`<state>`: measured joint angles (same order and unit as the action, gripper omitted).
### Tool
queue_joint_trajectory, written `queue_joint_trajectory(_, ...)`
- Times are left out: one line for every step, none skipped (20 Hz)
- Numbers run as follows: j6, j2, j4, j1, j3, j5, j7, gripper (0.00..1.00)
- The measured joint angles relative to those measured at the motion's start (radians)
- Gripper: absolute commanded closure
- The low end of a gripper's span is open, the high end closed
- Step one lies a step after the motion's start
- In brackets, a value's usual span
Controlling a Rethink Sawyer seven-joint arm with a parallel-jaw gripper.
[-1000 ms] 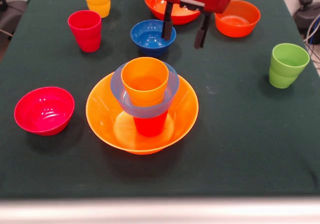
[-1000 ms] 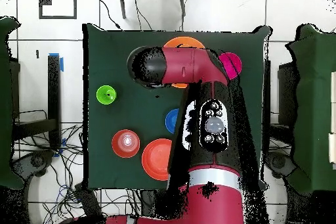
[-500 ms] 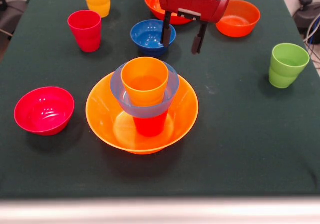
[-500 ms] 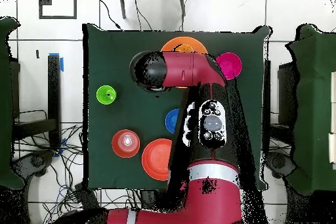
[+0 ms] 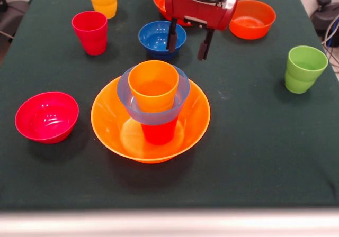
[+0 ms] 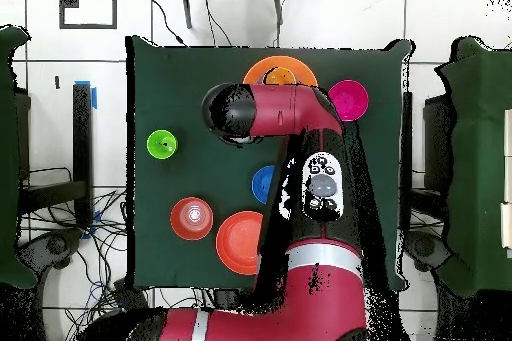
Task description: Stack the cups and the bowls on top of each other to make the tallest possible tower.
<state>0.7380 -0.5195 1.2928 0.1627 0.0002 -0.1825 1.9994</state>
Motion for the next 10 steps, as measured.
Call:
queue_joint_trajectory(0.0, 0.001, 0.0, 0.0, -0.001, 0.0, 0.0, 0.0)
queue_joint_trajectory(0.0, 0.002, 0.0, 0.0, -0.002, 0.0, 0.0, 0.0)
queue_joint_trajectory(0.0, 0.002, 0.001, 0.0, -0.002, 0.0, 0.0, 0.0)
queue_joint_trajectory(0.0, 0.003, 0.002, -0.001, -0.004, 0.0, 0.0, 0.0)
queue_joint_trajectory(0.0, 0.003, 0.003, -0.001, -0.005, 0.0, 0.0, 0.0)
queue_joint_trajectory(0.0, 0.003, 0.005, -0.001, -0.006, 0.0, 0.0, 0.0)
queue_joint_trajectory(0.0, 0.003, 0.006, -0.001, -0.006, 0.0, 0.0, 0.0)
queue_joint_trajectory(0.0, 0.002, 0.009, -0.001, -0.007, 0.0, 0.0, 0.0)
queue_joint_trajectory(0.0, 0.001, 0.013, -0.002, -0.007, 0.0, 0.0, 0.0)
queue_joint_trajectory(0.0, -0.001, 0.02, -0.002, -0.008, 0.0, 0.0, 0.0)
